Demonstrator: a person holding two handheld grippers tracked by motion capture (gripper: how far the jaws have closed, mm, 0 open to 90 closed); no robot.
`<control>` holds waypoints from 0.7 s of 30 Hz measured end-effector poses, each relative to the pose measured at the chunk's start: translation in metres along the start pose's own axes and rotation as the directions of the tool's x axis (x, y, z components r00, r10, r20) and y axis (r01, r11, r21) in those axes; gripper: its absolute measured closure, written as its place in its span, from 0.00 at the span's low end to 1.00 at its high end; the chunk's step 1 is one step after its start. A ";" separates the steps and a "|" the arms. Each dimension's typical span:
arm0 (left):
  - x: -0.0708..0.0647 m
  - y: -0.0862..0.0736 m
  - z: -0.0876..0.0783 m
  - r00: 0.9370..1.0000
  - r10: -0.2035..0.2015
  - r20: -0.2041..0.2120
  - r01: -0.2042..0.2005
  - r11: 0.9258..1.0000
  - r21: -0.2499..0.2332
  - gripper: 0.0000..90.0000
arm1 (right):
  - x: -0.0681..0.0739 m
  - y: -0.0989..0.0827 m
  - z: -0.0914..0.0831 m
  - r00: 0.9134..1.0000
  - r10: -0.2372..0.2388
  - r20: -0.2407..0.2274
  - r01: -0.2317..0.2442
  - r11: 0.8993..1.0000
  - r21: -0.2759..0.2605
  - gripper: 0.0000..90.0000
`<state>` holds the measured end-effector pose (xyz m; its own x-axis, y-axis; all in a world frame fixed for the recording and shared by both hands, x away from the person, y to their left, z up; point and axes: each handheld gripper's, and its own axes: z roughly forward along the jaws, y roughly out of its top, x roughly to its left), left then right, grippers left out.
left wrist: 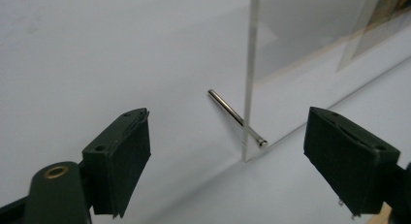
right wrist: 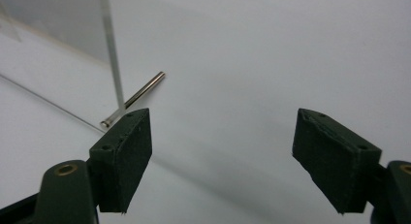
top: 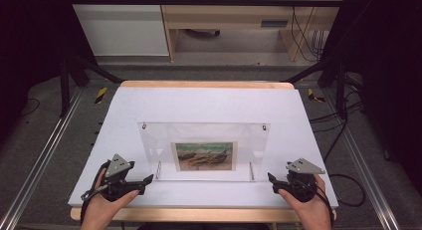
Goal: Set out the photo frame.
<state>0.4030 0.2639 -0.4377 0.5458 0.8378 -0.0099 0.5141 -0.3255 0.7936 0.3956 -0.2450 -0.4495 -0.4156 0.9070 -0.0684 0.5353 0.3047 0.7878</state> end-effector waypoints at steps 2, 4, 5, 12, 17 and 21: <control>0.005 0.000 -0.002 1.000 -0.002 -0.019 0.002 1.000 0.000 0.17 | -0.004 -0.001 0.000 1.000 0.017 0.015 -0.017 1.000 0.000 0.23; 0.007 -0.001 -0.002 1.000 -0.010 -0.025 0.010 1.000 -0.005 0.17 | -0.007 0.000 0.001 0.999 0.028 0.024 -0.028 1.000 -0.006 0.21; 0.011 -0.002 -0.002 0.999 -0.017 -0.043 0.016 1.000 -0.010 0.16 | -0.008 0.000 0.002 0.999 0.028 0.035 -0.028 1.000 -0.006 0.21; 0.022 -0.003 0.001 0.996 -0.019 -0.087 0.018 1.000 -0.010 0.13 | -0.016 0.002 0.007 0.994 0.069 0.081 -0.067 0.998 -0.020 0.19; 0.027 -0.004 0.003 0.994 -0.031 -0.103 0.030 0.999 -0.016 0.13 | -0.022 0.002 0.012 0.991 0.090 0.096 -0.089 0.996 -0.014 0.18; 0.034 -0.005 0.006 0.992 -0.034 -0.123 0.033 0.999 -0.011 0.12 | -0.026 0.003 0.019 0.991 0.086 0.106 -0.086 0.996 -0.003 0.17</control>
<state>0.4232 0.2918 -0.4457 0.4424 0.8960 0.0375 0.5250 -0.2927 0.7992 0.4224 -0.2624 -0.4573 -0.2880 0.9554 -0.0649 0.5666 0.2246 0.7928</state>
